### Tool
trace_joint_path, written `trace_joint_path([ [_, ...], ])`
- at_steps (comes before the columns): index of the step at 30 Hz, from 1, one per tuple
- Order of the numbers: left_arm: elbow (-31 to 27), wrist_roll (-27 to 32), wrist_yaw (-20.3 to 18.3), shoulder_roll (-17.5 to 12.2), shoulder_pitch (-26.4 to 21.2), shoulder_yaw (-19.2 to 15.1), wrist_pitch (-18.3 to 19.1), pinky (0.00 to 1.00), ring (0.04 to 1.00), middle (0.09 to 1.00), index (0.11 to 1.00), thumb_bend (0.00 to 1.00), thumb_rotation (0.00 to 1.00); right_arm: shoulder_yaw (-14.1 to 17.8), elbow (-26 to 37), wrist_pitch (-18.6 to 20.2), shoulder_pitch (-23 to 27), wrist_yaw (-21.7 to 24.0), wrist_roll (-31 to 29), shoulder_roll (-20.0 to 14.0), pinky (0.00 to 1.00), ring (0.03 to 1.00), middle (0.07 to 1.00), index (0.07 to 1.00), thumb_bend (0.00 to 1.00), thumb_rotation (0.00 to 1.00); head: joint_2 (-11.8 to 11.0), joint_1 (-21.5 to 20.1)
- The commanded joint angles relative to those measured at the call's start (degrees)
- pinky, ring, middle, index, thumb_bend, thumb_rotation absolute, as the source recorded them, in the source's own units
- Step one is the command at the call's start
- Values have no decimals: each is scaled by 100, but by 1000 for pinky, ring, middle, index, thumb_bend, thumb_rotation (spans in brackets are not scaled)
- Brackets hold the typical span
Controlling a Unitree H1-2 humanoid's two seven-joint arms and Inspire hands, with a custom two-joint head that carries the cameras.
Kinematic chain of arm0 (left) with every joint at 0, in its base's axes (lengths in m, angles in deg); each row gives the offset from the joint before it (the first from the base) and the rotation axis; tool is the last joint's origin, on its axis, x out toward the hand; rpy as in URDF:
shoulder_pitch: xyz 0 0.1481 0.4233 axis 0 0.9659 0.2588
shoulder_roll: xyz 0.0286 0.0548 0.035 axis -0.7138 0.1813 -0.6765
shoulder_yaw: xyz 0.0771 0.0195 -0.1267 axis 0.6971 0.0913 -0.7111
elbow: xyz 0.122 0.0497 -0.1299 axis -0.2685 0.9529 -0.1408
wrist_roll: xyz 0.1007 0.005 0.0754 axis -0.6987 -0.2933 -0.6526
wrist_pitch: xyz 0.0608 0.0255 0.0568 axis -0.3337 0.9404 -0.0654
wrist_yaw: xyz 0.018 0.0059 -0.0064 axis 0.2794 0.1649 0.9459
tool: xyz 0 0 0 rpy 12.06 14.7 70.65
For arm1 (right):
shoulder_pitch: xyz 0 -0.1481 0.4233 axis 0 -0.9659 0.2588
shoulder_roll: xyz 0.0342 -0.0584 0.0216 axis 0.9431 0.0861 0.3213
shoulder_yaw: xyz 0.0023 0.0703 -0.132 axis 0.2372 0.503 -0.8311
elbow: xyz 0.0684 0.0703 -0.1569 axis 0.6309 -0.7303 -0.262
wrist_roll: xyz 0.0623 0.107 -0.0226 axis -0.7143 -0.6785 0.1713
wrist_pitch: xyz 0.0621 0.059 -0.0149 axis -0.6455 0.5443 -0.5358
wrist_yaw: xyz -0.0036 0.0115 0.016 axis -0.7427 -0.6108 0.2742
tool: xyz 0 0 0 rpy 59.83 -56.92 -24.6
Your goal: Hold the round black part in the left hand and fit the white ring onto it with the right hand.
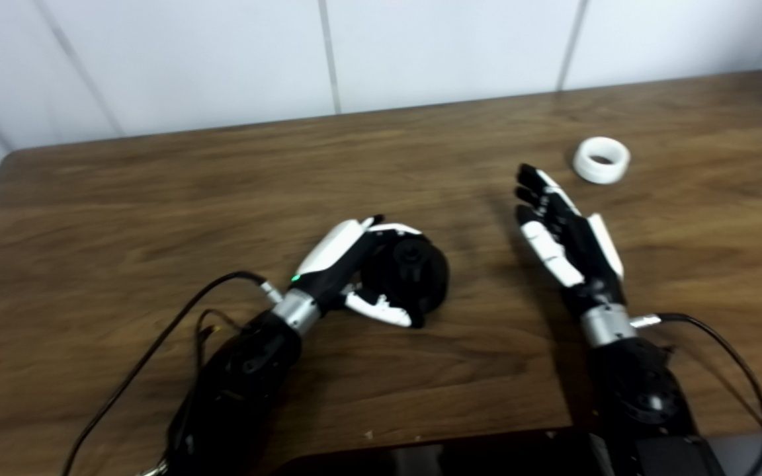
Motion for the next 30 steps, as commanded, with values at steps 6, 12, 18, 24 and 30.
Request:
trace_joint_path([
  [6,-216,278,-164,-183,-23,-196,-274,1000,841,698,687,971,177,-199,-177,-153,-145,-235,247,308,917,908,908,905,547,732,-97,-580],
  [12,-259,404,-288,-254,1,-293,-295,1000,834,689,689,969,156,-310,-239,-200,-160,-326,360,385,932,924,922,910,511,696,-165,-942],
  [18,-280,411,-376,-286,-7,-380,-271,1000,841,699,688,965,140,-373,-303,-225,-152,-408,449,432,951,941,920,908,513,700,-198,-1027],
  [24,-275,395,-412,-271,-6,-412,-280,1000,841,695,689,965,137,-378,-340,-333,-158,-468,450,434,923,924,913,902,525,669,-226,-1024],
  [30,-190,370,-374,-242,-22,-412,-354,1000,847,694,688,962,143,-412,-204,-629,44,-1240,2086,164,734,795,815,832,567,359,-250,-1015],
])
